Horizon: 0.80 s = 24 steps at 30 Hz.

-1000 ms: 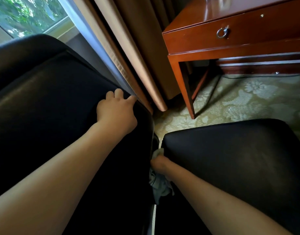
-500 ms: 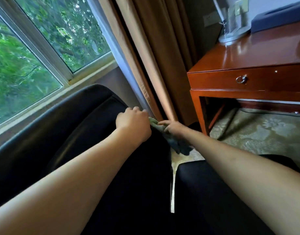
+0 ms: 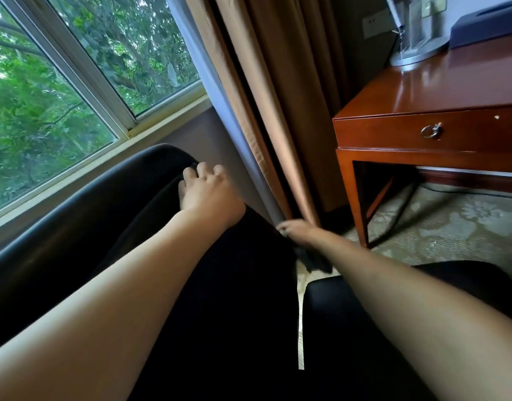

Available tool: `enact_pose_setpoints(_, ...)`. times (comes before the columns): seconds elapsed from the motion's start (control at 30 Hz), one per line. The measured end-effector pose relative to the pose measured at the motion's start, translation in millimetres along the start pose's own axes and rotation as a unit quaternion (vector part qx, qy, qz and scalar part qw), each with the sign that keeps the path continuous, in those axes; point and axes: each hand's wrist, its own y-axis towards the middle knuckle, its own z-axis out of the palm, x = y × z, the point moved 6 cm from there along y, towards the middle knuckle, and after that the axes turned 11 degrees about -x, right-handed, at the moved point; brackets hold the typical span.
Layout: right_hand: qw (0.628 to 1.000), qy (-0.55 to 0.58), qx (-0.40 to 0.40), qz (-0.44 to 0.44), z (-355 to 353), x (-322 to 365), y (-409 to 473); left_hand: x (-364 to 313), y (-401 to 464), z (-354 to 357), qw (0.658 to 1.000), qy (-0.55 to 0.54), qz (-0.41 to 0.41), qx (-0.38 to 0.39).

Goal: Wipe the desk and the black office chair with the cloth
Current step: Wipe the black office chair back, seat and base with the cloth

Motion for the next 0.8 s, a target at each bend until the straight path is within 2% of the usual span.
enact_pose_setpoints(0.1,0.995,0.053,-0.017,0.079,21,-54,1,4,-1,9,1.000,0.009,-0.011,0.002)
enact_pose_setpoints(0.27,0.990,0.082,-0.033,0.112,44,-77,-15,9,-5,17,0.999,0.018,-0.026,0.020)
enact_pose_setpoints(0.33,0.981,0.128,-0.051,0.139,46,-77,-42,10,-9,17,0.999,0.021,-0.021,0.020)
enact_pose_setpoints(0.4,0.963,0.178,-0.060,0.191,57,-87,-81,8,-10,14,1.000,0.010,-0.016,0.025)
enact_pose_setpoints(0.47,0.946,0.211,-0.018,0.244,82,-102,-135,6,-10,10,0.999,0.002,-0.019,0.036)
enact_pose_setpoints(0.57,0.897,0.292,0.030,0.331,99,-116,-218,-5,-26,7,0.998,-0.009,0.002,0.061)
enact_pose_setpoints(0.7,0.896,0.298,0.061,0.323,76,-110,-275,-35,-82,-4,0.994,-0.036,0.083,0.065)
enact_pose_setpoints(0.8,0.911,0.266,0.019,0.315,47,-108,-303,-50,-137,-10,0.988,-0.054,0.120,0.076)
